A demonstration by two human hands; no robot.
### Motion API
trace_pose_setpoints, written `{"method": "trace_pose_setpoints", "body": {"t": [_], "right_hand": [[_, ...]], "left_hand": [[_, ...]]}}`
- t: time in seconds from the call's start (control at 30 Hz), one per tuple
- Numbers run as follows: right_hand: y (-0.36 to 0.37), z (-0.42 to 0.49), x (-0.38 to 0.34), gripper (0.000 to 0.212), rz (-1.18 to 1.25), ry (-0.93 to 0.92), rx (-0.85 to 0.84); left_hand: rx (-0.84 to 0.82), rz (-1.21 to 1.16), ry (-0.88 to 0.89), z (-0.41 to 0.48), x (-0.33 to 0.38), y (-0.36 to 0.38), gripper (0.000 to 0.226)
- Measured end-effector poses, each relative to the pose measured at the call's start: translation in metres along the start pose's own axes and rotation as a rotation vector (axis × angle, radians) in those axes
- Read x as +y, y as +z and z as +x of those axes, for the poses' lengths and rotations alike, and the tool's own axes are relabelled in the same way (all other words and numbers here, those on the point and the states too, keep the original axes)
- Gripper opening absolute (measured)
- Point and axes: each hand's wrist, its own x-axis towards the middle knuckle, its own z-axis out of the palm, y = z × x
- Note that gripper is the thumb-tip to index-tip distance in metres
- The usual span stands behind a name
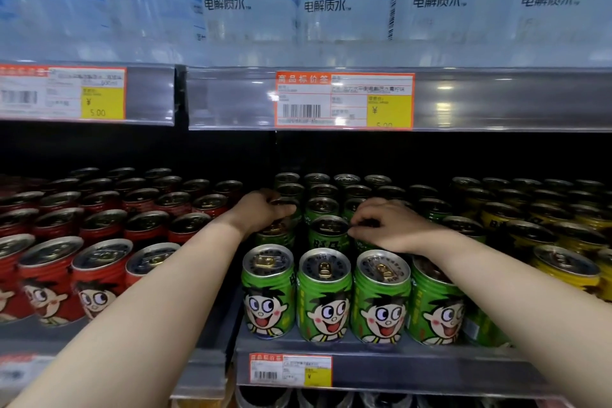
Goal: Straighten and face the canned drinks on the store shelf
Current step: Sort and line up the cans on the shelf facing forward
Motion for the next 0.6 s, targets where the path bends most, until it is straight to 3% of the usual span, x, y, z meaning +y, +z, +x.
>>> {"method": "trace_pose_setpoints", "body": {"t": [0.2, 0.37, 0.5, 0.6], "right_hand": [[-0.002, -0.006, -0.005, 0.037, -0.006, 0.004, 0.036], [-0.011, -0.008, -0.020, 0.046, -0.016, -0.113, 0.076], [-0.010, 0.002, -0.043, 0.052, 0.007, -0.155, -0.041], [-0.005, 0.010, -0.055, 0.052, -0.057, -0.136, -0.037]], "left_hand": [[-0.102, -0.215, -0.053, -0.013, -0.007, -0.006, 0.054], [0.016, -0.026, -0.013, -0.029, -0.014, -0.012, 0.046], [-0.083, -0.010, 0.001, -0.042, -0.017, -0.018, 0.056], [-0.076, 0.028, 0.024, -0.043, -0.015, -0.019, 0.051]]}}
